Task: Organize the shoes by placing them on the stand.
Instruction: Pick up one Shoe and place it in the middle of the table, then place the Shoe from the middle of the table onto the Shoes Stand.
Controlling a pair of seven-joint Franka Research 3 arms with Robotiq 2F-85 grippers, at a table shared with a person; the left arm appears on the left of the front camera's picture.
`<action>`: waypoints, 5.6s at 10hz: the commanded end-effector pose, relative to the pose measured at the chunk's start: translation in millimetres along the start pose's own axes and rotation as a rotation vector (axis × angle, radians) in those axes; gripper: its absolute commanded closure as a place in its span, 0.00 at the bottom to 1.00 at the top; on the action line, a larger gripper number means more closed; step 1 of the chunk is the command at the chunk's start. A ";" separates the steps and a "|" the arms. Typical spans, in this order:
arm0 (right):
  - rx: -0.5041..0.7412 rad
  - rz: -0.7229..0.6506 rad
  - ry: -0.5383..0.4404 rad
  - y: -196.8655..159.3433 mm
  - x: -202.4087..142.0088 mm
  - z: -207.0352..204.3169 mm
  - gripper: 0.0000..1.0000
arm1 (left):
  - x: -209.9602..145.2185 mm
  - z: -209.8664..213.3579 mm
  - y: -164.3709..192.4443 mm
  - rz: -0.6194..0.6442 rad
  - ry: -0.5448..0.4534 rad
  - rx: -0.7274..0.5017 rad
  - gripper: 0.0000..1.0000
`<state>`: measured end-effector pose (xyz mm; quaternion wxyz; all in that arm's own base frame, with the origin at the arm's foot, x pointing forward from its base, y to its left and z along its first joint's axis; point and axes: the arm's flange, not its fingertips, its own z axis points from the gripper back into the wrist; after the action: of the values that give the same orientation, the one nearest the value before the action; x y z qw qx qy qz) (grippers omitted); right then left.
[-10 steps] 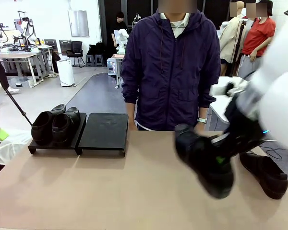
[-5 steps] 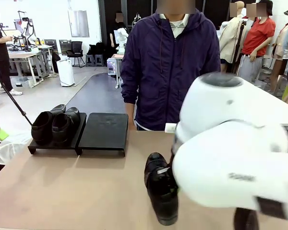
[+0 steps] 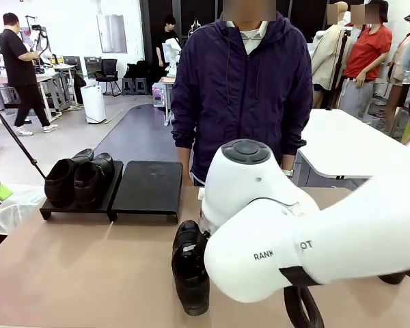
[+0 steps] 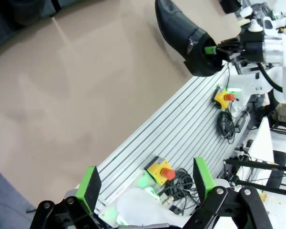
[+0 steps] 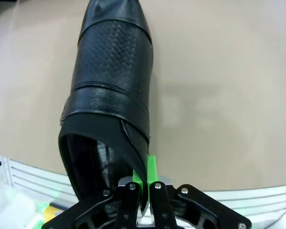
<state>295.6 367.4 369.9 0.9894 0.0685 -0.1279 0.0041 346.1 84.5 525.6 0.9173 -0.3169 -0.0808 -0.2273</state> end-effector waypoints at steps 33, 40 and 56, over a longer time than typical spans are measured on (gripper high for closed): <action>0.252 0.261 -0.064 -382.9 22.6 272.3 0.00 | -1.5 2.3 -0.4 0.009 0.009 -0.001 0.00; 0.252 0.261 -0.064 -382.9 22.6 272.3 0.00 | 101.9 -58.2 -102.0 0.283 0.109 0.007 0.00; 0.252 0.261 -0.064 -382.9 22.6 272.3 0.00 | 170.0 -392.7 -261.4 0.140 0.329 0.327 0.00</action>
<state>258.5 -48.4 583.8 0.9612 0.1680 -0.1654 0.1433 384.1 -398.8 416.0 0.9615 -0.1480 0.0688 -0.2213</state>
